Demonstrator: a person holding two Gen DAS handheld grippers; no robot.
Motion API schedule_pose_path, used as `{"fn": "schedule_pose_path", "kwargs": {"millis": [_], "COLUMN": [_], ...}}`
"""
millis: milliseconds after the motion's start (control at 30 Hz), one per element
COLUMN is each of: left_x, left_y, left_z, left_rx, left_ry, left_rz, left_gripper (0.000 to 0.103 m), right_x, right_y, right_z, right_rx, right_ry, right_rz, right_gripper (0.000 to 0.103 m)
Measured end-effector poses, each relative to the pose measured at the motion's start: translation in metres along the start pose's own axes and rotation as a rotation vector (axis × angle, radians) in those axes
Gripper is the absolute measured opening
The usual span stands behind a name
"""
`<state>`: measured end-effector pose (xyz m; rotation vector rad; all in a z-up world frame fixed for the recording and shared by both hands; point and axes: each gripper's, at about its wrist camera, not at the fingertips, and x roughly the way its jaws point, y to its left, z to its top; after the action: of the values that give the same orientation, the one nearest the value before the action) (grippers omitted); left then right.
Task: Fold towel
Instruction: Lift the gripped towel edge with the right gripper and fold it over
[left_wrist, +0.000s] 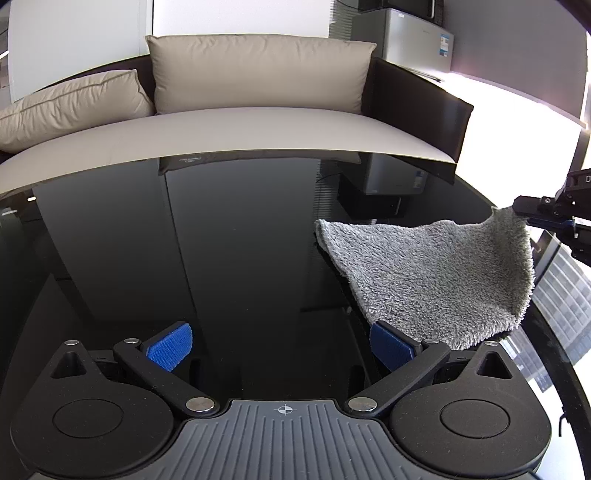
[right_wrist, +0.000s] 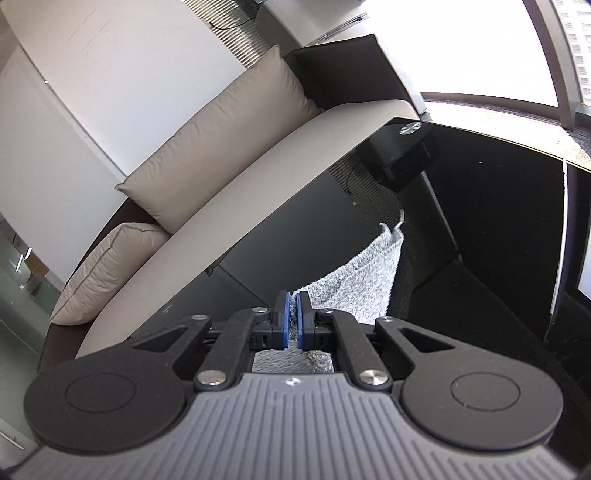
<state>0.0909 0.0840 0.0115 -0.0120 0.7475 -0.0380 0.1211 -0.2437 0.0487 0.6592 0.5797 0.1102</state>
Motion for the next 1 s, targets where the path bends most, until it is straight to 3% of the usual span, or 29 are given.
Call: {"fn": "schedule_pose_path", "kwargs": {"millis": [300, 567, 900, 1000], "left_x": [-0.001, 0.001, 0.001, 0.001], "left_y": [0.009, -0.001, -0.007, -0.007], "left_z": [-0.002, -0.005, -0.009, -0.011], "left_rx": [-0.018, 0.013, 0.029, 0.031], "left_ry": [0.030, 0.049, 0.051, 0.058], "left_rz": [0.012, -0.014, -0.024, -0.024], "left_gripper": [0.102, 0.102, 0.102, 0.102], "right_x": [0.028, 0.032, 0.026, 0.021], "right_y": [0.050, 0.067, 0.076, 0.082], "right_z": [-0.029, -0.046, -0.046, -0.046], "right_rx": [-0.201, -0.252, -0.286, -0.326], "right_ry": [0.174, 0.267, 0.278, 0.285], "right_rz": [0.243, 0.323, 0.381, 0.433], "right_gripper": [0.004, 0.004, 0.004, 0.004]}}
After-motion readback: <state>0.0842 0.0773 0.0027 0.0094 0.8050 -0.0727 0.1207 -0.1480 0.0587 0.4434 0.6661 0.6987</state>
